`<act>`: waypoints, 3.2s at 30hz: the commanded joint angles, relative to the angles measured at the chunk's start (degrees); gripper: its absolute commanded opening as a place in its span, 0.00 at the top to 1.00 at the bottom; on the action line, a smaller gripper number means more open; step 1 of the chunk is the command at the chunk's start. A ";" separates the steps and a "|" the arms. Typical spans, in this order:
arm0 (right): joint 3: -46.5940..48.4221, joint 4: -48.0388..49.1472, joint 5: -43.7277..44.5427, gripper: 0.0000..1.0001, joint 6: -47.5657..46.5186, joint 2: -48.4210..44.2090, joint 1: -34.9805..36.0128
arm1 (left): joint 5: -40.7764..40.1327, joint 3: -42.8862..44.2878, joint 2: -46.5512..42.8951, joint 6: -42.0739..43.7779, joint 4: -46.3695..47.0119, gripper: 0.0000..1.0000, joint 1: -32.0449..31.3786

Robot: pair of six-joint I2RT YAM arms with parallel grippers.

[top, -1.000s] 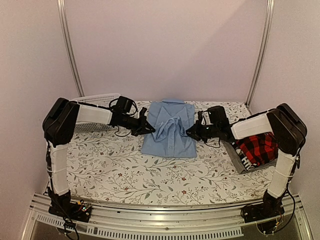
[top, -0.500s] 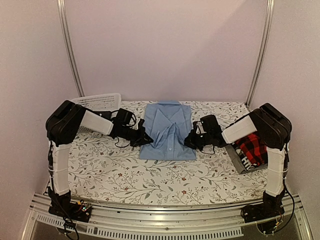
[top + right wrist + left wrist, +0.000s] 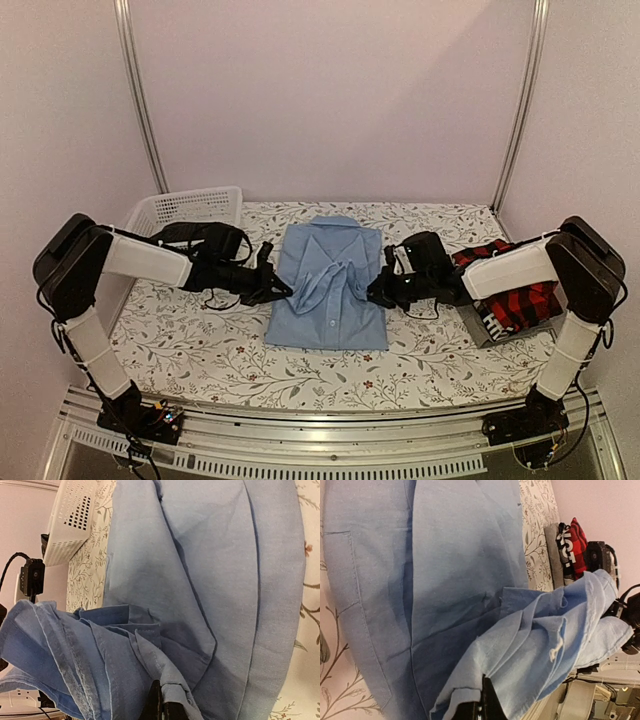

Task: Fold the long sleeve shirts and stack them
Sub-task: Fold the rectangle-folded shirt at the center of the board, then smooth out the 2/3-rectangle-folded shirt at the center of the board.

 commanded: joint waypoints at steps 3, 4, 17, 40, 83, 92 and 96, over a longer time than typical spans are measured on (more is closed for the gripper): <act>5.03 -3.02 2.33 1.00 -2.54 0.40 -1.54 | -1.36 2.50 0.07 1.30 -1.23 1.00 1.13; 5.41 -3.01 2.19 1.00 -2.65 1.18 -2.05 | -1.38 3.02 0.76 1.57 -1.42 1.00 1.41; 8.81 -1.92 0.33 0.88 -3.62 7.30 -6.06 | -2.76 9.27 8.99 2.85 -2.86 1.00 3.55; 16.44 -19.78 14.63 0.25 -18.88 -3.37 -0.60 | -14.41 5.91 -9.12 7.85 -10.44 0.53 -3.11; 44.78 -40.83 28.32 0.69 -25.66 17.16 7.63 | -13.46 26.91 19.95 12.32 -16.92 0.87 5.05; 49.95 -40.81 24.82 0.76 -25.38 30.03 8.02 | -13.07 28.69 17.94 14.81 -19.36 0.87 5.33; 50.67 -40.85 23.92 0.60 -24.63 32.86 8.06 | -12.94 27.06 14.70 14.64 -19.88 0.84 5.27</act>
